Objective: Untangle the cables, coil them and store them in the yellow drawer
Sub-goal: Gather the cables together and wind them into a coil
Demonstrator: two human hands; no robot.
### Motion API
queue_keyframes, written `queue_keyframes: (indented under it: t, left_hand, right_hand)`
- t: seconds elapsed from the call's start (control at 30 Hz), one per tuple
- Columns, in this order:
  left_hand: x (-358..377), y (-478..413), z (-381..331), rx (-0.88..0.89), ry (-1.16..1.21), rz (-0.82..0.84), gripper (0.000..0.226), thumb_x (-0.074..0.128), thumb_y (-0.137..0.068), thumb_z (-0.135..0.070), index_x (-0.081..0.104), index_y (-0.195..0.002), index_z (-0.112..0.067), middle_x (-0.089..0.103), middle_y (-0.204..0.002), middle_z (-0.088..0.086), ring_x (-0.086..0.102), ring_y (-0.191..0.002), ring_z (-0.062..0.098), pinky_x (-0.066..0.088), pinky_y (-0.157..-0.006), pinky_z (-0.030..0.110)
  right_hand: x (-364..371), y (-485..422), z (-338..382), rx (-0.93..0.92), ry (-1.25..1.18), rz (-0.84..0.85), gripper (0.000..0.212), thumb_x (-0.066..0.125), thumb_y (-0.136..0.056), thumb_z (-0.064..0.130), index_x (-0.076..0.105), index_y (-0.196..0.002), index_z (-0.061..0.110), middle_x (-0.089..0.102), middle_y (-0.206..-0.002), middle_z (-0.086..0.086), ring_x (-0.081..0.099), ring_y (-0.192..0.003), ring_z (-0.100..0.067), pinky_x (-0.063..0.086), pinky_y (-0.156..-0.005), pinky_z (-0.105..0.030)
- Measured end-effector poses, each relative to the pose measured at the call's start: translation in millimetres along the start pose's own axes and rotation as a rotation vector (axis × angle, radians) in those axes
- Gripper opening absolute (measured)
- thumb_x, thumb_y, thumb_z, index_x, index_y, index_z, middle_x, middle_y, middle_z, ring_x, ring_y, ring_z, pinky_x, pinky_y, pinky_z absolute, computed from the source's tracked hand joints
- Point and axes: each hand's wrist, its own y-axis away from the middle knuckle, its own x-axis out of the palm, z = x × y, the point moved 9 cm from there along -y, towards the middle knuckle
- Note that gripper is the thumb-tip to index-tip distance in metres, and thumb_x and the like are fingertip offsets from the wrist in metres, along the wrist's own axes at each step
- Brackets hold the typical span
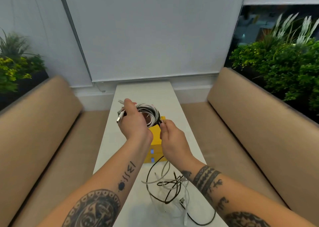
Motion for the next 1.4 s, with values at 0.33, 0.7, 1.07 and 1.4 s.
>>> queue_keyframes:
  t: [0.33, 0.7, 1.07, 1.4]
  left_hand:
    - [13, 28, 24, -0.069, 0.006, 0.203, 0.044, 0.043, -0.097, -0.064, 0.063, -0.091, -0.025, 0.058, -0.072, -0.004, 0.057, -0.081, 0.018, 0.048, -0.082, 0.036]
    - [8, 46, 34, -0.444, -0.039, 1.157, 0.086, 0.075, -0.075, -0.03, 0.041, -0.148, -0.002, 0.05, -0.141, 0.02, 0.045, -0.131, 0.039, 0.024, -0.115, 0.06]
    - [36, 45, 31, 0.025, -1.007, 0.988, 0.031, 0.06, -0.098, -0.041, 0.057, -0.118, -0.017, 0.069, -0.082, -0.003, 0.06, -0.076, 0.012, 0.045, -0.068, 0.025]
    - [43, 39, 20, 0.142, -1.112, 0.852, 0.024, 0.052, -0.1, -0.042, 0.065, -0.097, -0.022, 0.064, -0.084, -0.001, 0.058, -0.079, 0.015, 0.043, -0.068, 0.028]
  right_hand:
    - [-1, -16, 1, 0.22, -0.167, 0.069, 0.051, 0.027, -0.104, 0.056, 0.055, -0.114, 0.014, 0.06, -0.102, 0.004, 0.055, -0.09, -0.015, 0.04, -0.074, -0.031]
    - [-62, -52, -17, -0.048, 0.33, 0.256, 0.054, 0.03, -0.102, 0.058, 0.06, -0.108, 0.013, 0.067, -0.101, -0.004, 0.06, -0.094, -0.023, 0.045, -0.08, -0.036]
    - [-34, -40, 5, -0.307, 0.758, 0.548, 0.03, 0.031, -0.102, 0.058, 0.041, -0.089, 0.032, 0.055, -0.085, 0.007, 0.05, -0.079, -0.022, 0.034, -0.067, -0.035]
    - [-43, -43, -3, -0.213, 0.526, 0.584, 0.038, 0.048, -0.098, 0.058, 0.056, -0.098, 0.021, 0.058, -0.082, 0.008, 0.054, -0.075, -0.011, 0.037, -0.062, -0.029]
